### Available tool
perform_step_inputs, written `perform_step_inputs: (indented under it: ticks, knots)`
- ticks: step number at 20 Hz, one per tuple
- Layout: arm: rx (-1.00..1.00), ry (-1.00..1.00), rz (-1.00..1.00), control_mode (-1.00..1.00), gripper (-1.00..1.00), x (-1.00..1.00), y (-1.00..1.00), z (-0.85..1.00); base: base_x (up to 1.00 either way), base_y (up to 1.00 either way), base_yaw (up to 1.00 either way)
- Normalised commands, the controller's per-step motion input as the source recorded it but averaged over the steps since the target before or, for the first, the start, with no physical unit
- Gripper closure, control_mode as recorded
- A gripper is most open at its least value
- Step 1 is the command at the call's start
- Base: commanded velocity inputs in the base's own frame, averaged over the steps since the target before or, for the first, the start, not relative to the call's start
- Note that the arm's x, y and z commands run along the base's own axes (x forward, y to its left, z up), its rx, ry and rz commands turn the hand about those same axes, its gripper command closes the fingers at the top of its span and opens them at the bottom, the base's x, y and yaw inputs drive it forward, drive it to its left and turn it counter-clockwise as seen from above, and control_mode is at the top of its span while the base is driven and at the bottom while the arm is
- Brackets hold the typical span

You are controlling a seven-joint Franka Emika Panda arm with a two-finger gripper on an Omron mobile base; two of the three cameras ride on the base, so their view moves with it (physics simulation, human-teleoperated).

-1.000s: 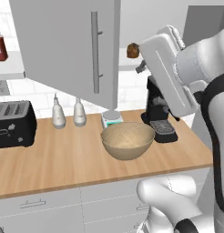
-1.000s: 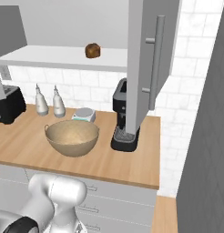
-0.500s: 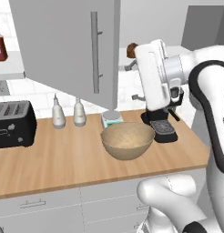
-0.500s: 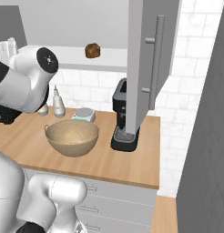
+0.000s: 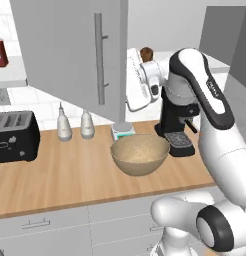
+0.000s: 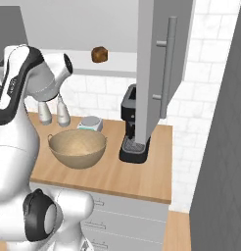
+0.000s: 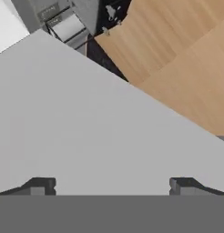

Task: Open the cabinet, pick up the bread from the cabinet and place it in the basket. Then move the basket to the dining counter.

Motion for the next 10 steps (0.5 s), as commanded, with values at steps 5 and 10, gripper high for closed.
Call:
perform_step_inputs:
  ticks: [5,10]
  knots:
    - [0.00,0.18,0.31,-1.00,-1.00,0.00,1.00,-0.05,0.00,0.00,0.00]
    - [0.00,0.11,0.20,-1.00,-1.00,-0.09,1.00,-0.34,0.00,0.00,0.00]
